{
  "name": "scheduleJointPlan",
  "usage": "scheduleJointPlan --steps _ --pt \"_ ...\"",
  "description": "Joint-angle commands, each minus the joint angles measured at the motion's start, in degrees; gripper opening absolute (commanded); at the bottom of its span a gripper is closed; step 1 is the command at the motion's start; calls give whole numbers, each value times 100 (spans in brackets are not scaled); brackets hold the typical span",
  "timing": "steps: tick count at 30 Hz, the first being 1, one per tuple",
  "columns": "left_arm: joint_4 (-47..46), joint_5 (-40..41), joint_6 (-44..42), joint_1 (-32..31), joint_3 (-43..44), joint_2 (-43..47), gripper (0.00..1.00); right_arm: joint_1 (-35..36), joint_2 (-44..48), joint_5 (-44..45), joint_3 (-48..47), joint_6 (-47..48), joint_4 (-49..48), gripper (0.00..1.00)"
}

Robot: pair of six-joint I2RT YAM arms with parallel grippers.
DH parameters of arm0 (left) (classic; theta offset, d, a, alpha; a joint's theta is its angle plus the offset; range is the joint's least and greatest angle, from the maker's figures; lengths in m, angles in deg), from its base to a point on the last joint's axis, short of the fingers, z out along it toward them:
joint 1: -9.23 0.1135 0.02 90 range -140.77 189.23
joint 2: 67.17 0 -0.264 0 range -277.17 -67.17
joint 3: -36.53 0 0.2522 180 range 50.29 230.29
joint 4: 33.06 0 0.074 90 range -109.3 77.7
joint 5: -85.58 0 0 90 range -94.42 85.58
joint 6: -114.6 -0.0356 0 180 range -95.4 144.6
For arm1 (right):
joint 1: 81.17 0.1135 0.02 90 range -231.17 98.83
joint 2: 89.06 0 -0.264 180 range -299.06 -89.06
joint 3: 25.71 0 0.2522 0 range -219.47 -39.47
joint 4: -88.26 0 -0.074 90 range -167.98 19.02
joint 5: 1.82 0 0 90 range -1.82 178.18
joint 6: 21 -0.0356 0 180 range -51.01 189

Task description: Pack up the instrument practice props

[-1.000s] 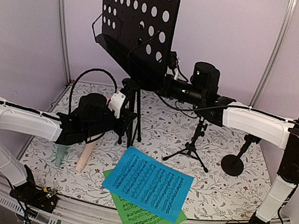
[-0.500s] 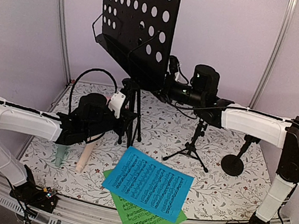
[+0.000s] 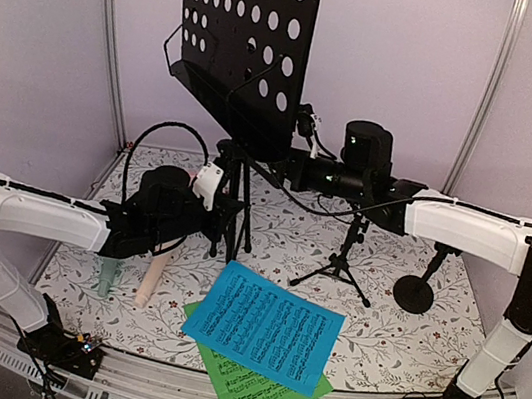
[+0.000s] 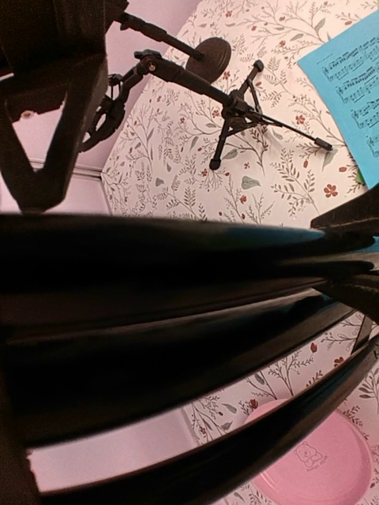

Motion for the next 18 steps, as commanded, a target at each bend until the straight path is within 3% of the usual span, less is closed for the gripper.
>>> scheduleJointPlan --steps 1,4,7,10,12,15,18 --pt "604 190 -153 34 -93 118 19 141 400 257 395 1146 326 84" --pt "597 209 -153 10 -112 223 37 138 622 369 732 1244 326 84" --pt "640 241 -151 3 -84 265 42 152 858 345 1043 1233 250 84" --pt "648 283 -164 2 -64 248 42 238 985 308 1439 1271 138 84" --pt "654 296 -169 -3 -56 197 36 341 990 413 1445 1489 143 84" --pt "630 306 -175 -3 -13 88 26 495 942 478 1246 1827 134 85" --pt "634 274 -164 -5 21 -33 25 548 767 625 800 2000 43 85"
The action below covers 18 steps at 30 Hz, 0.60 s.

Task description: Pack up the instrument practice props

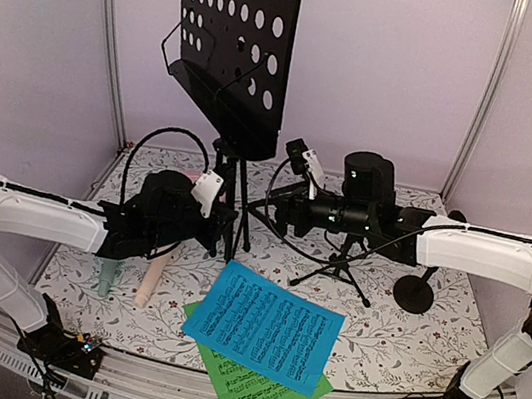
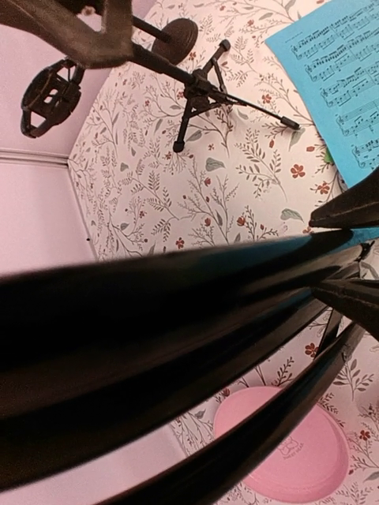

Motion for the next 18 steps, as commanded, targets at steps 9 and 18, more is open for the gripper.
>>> scheduleJointPlan --steps 9,18 --pt "42 36 0 16 68 -185 21 118 -840 527 -1881 526 -515 90" --pt "58 13 28 19 47 -175 17 120 -1727 381 -2393 183 -1459 87"
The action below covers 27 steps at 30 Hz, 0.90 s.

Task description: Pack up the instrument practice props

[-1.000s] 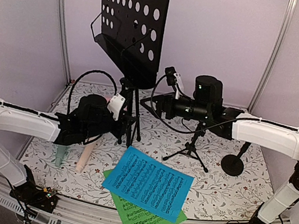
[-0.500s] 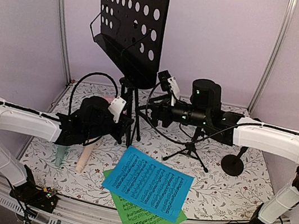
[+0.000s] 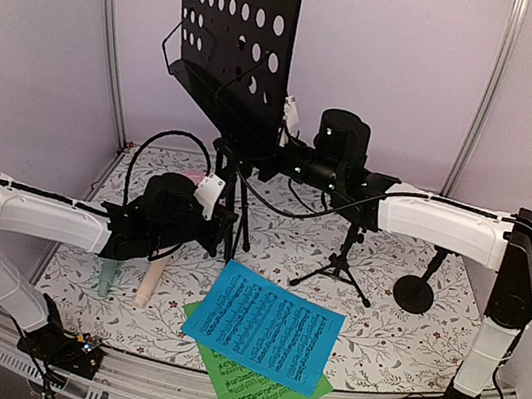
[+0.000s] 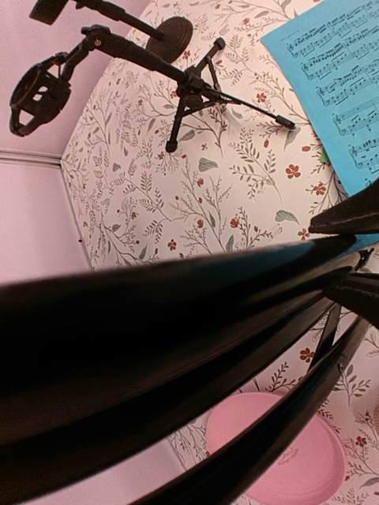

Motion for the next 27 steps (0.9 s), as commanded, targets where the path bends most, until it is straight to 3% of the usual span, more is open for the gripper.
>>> scheduleJointPlan --steps 1,5,11,18,24,27 --pt "60 23 -15 21 36 -20 17 7 -352 -5 -147 -167 -736 86" --pt "50 -4 3 23 18 10 15 4 -518 -88 -165 -52 -1236 79" --pt "62 21 2 23 -4 33 14 1 -711 -54 -145 14 -1766 50" --pt "57 31 -6 23 2 -18 13 4 -906 246 -212 -38 -2074 28" --pt "88 39 -2 23 0 22 13 1 -1010 -199 -323 40 -2182 7" --pt "101 60 1 21 -9 80 13 2 -999 -251 -325 27 -2212 3"
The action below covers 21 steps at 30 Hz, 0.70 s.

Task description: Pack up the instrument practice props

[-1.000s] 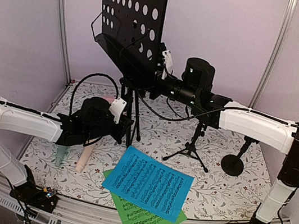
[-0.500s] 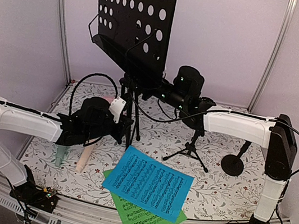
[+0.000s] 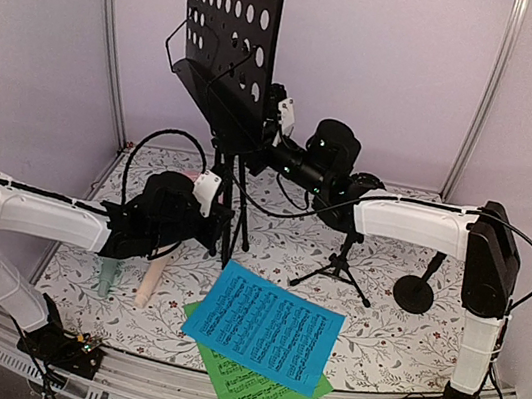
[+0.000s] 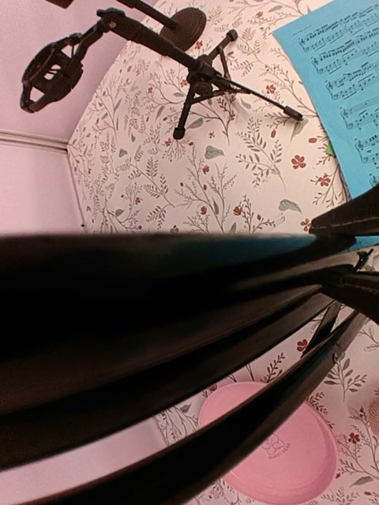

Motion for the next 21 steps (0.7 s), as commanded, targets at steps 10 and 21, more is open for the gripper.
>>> scheduleJointPlan --steps 10,21 --pt "183 307 -225 -12 -164 649 16 95 288 -335 -252 -254 -232 3" --pt "327 662 -260 -75 -240 1167 13 95 691 -513 -383 -669 -104 0"
